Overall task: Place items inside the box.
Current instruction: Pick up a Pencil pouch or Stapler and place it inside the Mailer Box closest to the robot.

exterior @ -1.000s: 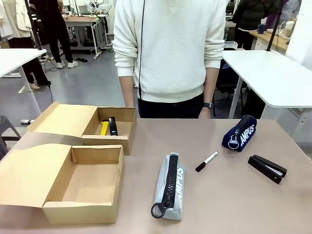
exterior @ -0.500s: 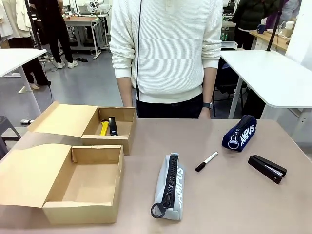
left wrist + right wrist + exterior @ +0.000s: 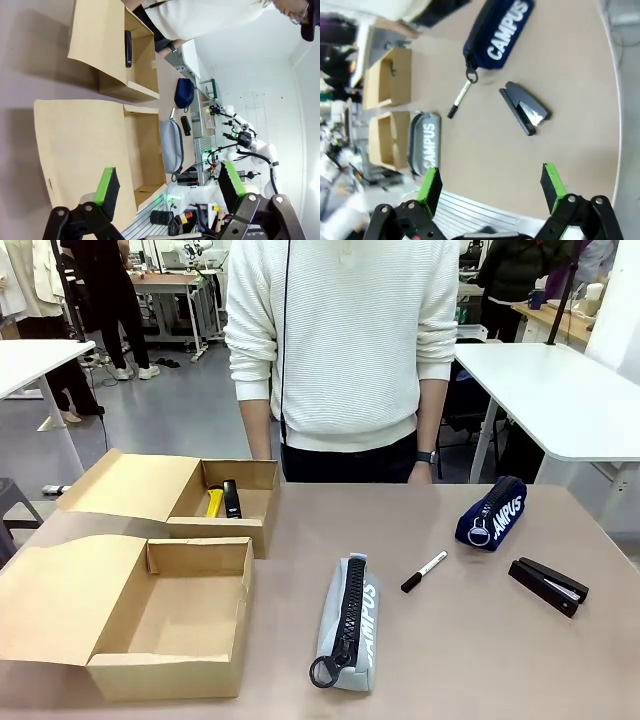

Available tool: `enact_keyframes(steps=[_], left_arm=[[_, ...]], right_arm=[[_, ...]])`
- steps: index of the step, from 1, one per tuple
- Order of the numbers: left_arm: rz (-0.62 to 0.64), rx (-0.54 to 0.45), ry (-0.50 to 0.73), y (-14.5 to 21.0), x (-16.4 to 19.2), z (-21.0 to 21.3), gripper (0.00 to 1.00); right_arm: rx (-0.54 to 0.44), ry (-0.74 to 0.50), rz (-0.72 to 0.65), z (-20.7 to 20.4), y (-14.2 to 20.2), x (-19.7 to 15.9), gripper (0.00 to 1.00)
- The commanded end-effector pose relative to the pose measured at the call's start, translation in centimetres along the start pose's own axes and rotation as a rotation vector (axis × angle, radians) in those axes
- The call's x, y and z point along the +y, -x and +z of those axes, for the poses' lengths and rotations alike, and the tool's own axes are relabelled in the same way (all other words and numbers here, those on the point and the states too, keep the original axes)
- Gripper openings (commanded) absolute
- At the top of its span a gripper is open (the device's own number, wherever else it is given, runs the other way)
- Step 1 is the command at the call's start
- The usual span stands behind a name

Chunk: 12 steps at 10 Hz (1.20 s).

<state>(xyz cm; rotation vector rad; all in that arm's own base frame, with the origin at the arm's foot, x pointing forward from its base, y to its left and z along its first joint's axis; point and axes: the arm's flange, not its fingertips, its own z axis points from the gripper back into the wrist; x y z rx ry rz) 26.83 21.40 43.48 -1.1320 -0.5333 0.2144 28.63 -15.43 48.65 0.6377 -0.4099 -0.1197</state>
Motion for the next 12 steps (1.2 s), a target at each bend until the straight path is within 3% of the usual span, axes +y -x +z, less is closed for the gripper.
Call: enact_keyframes(steps=[1,2,3,4,5,6,7,8,10,12], left_arm=[[-0.018,-0.010,0.019,0.1,-0.1,0.0,1.00],[-0.018,-0.010,0.019,0.1,-0.1,0.0,1.00],[-0.018,-0.010,0.019,0.1,-0.1,0.0,1.00],[-0.018,-0.010,0.019,0.1,-0.1,0.0,1.00],[-0.018,-0.010,0.019,0.1,-0.1,0.0,1.00],[-0.018,-0.010,0.019,0.1,-0.1,0.0,1.00],[-0.018,-0.010,0.019,0.1,-0.1,0.0,1.00],[-0.018,-0.010,0.019,0.1,-0.1,0.0,1.00],[-0.018,-0.010,0.019,0.1,-0.1,0.0,1.00],[-0.018,-0.010,0.019,0.1,-0.1,0.0,1.00]], right_arm=[[0.028,0.116,0.398,-2.8,0.4,1.1,1.00],[0.071,0.228,0.655,-4.9,1.0,1.9,1.00],[0.098,0.289,0.671,-5.7,0.9,2.1,1.00],[0.075,0.296,0.632,-5.6,0.5,2.1,1.00],[-0.056,0.223,0.342,-4.4,-0.5,2.5,1.00],[0.159,0.244,0.550,-3.9,-2.1,3.8,1.00],[0.096,0.267,0.519,-3.5,-2.8,3.7,1.00],[0.060,0.252,0.644,-4.6,-2.9,4.2,1.00],[0.052,0.232,0.655,-6.0,-3.4,3.6,1.00],[-0.024,0.207,0.494,-4.4,-4.3,1.0,1.00]])
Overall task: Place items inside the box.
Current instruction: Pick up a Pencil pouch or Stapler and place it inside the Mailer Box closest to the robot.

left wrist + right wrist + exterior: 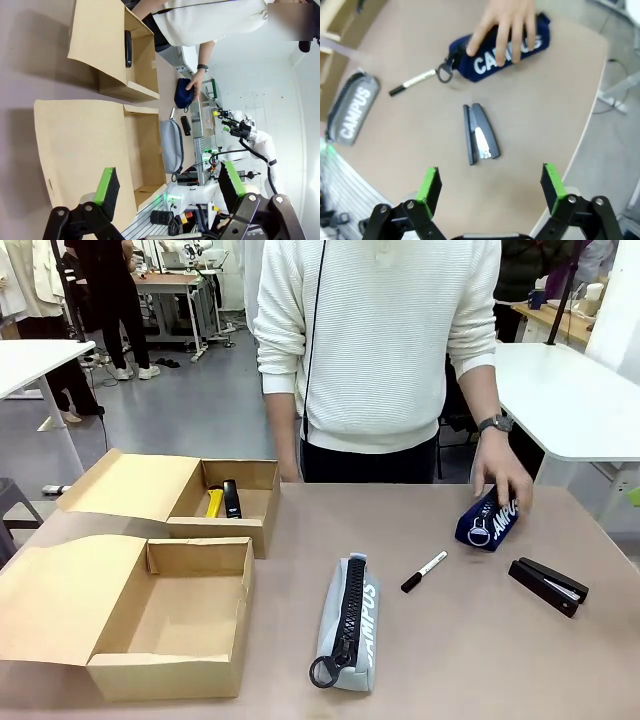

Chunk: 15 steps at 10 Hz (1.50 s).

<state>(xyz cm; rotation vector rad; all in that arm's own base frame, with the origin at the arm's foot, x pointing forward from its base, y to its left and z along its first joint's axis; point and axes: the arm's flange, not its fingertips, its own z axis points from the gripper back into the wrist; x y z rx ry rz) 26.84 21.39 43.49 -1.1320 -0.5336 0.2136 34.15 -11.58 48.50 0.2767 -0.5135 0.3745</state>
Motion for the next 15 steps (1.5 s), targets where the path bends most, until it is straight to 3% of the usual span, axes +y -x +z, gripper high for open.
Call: enact_keyframes(steps=[1,2,3,4,6,8,12,15], left_arm=[[-0.017,-0.010,0.019,0.1,-0.1,0.0,1.00],[-0.017,-0.010,0.019,0.1,-0.1,0.0,1.00],[-0.017,-0.010,0.019,0.1,-0.1,0.0,1.00],[-0.017,-0.010,0.019,0.1,-0.1,0.0,1.00],[-0.017,-0.010,0.019,0.1,-0.1,0.0,1.00],[-0.017,-0.010,0.019,0.1,-0.1,0.0,1.00],[-0.017,-0.010,0.019,0.1,-0.1,0.0,1.00],[-0.017,-0.010,0.019,0.1,-0.1,0.0,1.00]], right_arm=[[-0.126,-0.019,-0.136,1.1,2.0,-2.9,1.00],[-0.280,-0.135,-0.263,4.4,4.2,-4.6,1.00],[-0.308,-0.236,-0.456,7.8,7.3,-6.5,1.00],[-0.306,-0.245,-0.561,9.3,9.5,-7.4,1.00],[-0.293,-0.219,-0.653,9.1,12.2,-7.8,1.00],[-0.266,-0.200,-0.550,7.6,10.4,-7.3,1.00],[-0.034,-0.156,-0.157,0.7,0.3,-2.0,1.00],[0.147,0.000,-0.011,-6.5,-2.9,1.2,1.00]])
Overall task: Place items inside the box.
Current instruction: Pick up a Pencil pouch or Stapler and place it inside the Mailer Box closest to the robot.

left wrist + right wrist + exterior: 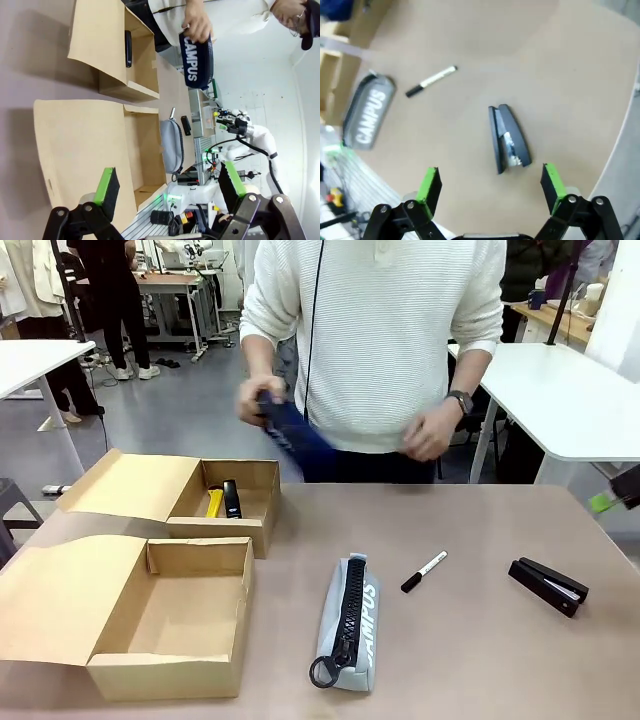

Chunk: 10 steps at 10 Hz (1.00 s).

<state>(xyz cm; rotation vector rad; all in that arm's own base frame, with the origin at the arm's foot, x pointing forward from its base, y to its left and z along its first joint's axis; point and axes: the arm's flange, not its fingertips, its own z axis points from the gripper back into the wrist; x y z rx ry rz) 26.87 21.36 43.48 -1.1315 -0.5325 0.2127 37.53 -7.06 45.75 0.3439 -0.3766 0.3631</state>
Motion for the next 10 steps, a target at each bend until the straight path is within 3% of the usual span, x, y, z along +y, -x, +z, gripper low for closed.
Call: enact_keyframes(steps=[1,6,10], left_arm=[[-0.017,-0.012,0.019,0.1,-0.1,0.0,1.00],[-0.017,-0.012,0.019,0.1,-0.1,0.0,1.00],[-0.017,-0.012,0.019,0.1,-0.1,0.0,1.00]], right_arm=[[0.078,0.120,0.058,-3.8,-1.2,-0.5,1.00],[0.186,0.129,0.147,-13.9,-2.1,0.2,1.00],[0.305,0.079,0.175,-19.0,-1.3,0.2,1.00]])
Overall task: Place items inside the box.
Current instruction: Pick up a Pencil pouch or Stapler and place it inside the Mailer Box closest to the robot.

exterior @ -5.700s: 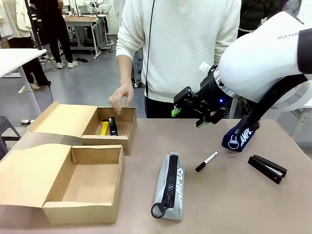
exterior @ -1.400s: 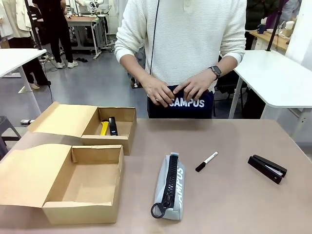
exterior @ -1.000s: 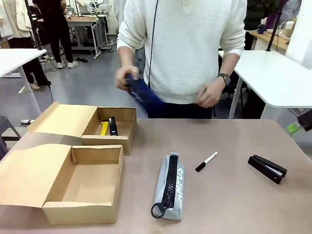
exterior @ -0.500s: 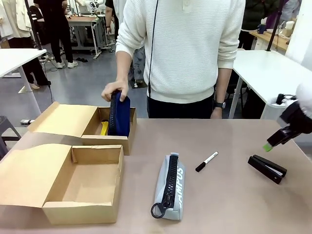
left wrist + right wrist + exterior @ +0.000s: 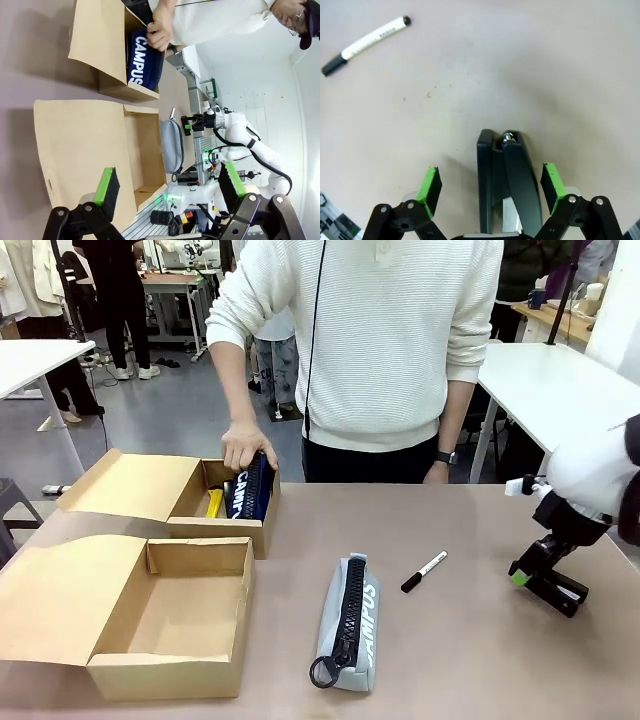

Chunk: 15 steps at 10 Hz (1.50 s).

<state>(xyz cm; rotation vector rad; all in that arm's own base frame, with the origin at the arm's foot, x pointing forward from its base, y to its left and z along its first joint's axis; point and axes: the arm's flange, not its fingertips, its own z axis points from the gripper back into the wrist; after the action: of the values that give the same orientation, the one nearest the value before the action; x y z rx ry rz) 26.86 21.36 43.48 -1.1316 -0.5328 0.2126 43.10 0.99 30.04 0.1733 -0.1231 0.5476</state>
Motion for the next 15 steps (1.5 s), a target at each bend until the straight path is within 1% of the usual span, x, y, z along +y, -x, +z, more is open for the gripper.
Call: enact_keyframes(steps=[1,3,5,6,7,8,10,11,12,13,14,15], left_arm=[[-0.017,-0.012,0.019,0.1,-0.1,0.0,1.00],[-0.017,-0.012,0.019,0.1,-0.1,0.0,1.00],[-0.017,-0.012,0.019,0.1,-0.1,0.0,1.00],[-0.017,-0.012,0.019,0.1,-0.1,0.0,1.00],[-0.017,-0.012,0.019,0.1,-0.1,0.0,1.00],[-0.017,-0.012,0.019,0.1,-0.1,0.0,1.00],[-0.017,-0.012,0.019,0.1,-0.1,0.0,1.00],[-0.017,-0.012,0.019,0.1,-0.1,0.0,1.00],[-0.017,-0.012,0.019,0.1,-0.1,0.0,1.00],[-0.017,-0.012,0.019,0.1,-0.1,0.0,1.00],[-0.017,-0.012,0.019,0.1,-0.1,0.0,1.00],[-0.017,-0.012,0.019,0.1,-0.1,0.0,1.00]], right_arm=[[0.007,-0.004,0.019,-0.7,-0.6,-0.8,1.00],[0.001,-0.016,0.026,-0.7,-0.4,-0.8,1.00],[0.039,-0.033,0.041,-0.6,-0.1,-0.8,1.00],[0.035,-0.033,0.068,-0.3,0.1,-0.8,0.45],[0.043,-0.034,0.078,0.0,0.2,-0.9,0.44],[0.044,-0.024,0.075,0.3,0.2,-1.2,0.00],[0.037,-0.009,0.103,0.8,0.5,-1.0,0.00],[0.043,-0.005,0.104,0.8,0.5,-0.9,0.17],[0.041,-0.007,0.106,0.9,0.4,-0.8,0.07],[0.048,-0.006,0.110,1.1,0.4,-0.6,0.00],[0.069,-0.008,0.082,1.7,0.5,-0.2,0.00],[0.105,0.004,0.024,3.0,0.5,0.4,0.00]])
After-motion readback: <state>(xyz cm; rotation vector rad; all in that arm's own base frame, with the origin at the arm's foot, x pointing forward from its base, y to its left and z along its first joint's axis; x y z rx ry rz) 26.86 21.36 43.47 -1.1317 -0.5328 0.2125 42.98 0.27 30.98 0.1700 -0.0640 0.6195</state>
